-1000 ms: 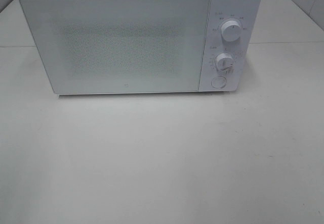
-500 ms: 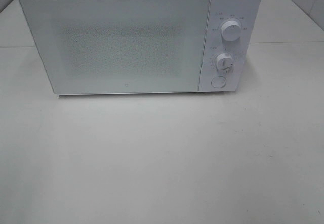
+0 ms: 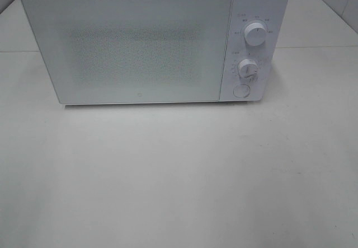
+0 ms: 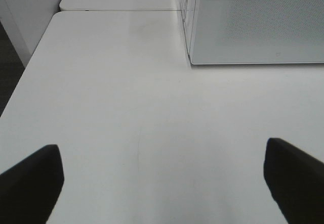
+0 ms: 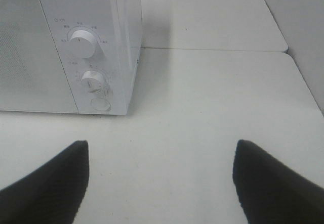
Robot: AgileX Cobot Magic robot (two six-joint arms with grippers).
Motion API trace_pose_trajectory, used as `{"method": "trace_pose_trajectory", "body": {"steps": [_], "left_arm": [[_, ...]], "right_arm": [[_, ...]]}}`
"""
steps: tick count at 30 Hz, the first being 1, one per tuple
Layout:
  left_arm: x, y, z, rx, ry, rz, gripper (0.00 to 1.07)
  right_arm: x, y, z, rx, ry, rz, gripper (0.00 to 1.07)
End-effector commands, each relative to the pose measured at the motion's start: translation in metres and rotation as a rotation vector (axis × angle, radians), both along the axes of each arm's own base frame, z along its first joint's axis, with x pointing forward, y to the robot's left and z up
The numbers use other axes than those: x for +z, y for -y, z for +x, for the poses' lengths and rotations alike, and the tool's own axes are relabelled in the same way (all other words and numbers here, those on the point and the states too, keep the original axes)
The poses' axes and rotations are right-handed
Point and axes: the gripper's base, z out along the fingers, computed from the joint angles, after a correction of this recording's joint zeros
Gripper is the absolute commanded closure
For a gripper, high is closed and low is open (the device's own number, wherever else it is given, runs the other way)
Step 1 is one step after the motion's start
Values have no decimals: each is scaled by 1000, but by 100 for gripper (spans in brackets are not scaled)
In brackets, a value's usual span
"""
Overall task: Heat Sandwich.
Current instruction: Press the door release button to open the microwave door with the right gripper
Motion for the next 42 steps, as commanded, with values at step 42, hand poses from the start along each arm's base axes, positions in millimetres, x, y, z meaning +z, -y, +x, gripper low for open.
{"method": "trace_pose_trajectory", "body": {"steps": [42], "left_arm": [[-1,0,-3,2,24,-3,5]], "right_arm": [[-93,-12,130,23,192,0,31]]}}
